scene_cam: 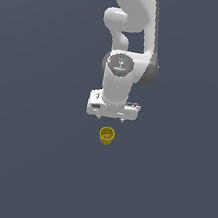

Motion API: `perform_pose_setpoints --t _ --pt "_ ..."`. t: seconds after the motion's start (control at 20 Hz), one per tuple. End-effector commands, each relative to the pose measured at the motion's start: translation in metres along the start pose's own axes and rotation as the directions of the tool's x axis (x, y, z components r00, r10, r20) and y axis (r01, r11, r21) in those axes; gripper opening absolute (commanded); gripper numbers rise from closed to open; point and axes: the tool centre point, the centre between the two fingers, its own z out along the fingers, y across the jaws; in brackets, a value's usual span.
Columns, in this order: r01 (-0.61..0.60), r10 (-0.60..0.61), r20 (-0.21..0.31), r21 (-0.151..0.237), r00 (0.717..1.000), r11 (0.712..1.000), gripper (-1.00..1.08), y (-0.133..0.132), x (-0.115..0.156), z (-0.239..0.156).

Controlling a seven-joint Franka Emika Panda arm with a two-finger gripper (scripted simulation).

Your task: Pick up the object and move it to a goal position.

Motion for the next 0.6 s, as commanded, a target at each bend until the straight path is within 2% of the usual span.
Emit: perform_pose_setpoints --t 0.0,0.55 --pt "0.000 0.000 0.000 0.000 1.000 1.000 1.00 0.000 0.000 0.000" --pt "-0.033 0.033 0.001 -0.012 0.999 0.999 1.00 0.013 0.003 -0.011"
